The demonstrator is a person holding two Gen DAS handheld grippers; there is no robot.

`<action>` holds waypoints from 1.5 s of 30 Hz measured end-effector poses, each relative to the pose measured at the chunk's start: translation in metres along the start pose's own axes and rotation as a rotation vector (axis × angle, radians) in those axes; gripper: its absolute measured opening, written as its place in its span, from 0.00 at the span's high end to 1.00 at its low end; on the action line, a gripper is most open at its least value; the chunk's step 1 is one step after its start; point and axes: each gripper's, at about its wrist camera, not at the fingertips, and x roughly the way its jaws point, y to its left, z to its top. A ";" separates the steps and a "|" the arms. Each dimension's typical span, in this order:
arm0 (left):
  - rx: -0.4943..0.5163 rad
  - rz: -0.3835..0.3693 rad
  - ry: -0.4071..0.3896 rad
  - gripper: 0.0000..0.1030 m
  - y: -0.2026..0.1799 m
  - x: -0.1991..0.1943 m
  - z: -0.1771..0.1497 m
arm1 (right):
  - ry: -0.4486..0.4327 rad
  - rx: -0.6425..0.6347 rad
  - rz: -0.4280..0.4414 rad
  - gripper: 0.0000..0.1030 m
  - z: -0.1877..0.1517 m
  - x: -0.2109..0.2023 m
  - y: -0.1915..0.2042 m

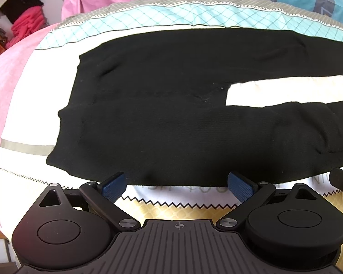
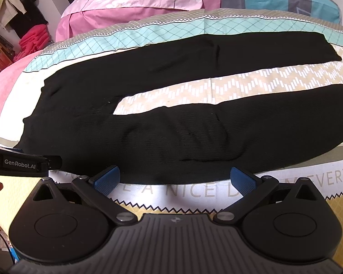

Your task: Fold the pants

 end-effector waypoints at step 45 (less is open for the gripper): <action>-0.080 -0.020 0.055 0.00 0.031 0.080 0.002 | -0.418 0.622 0.000 0.42 -0.001 0.006 -0.264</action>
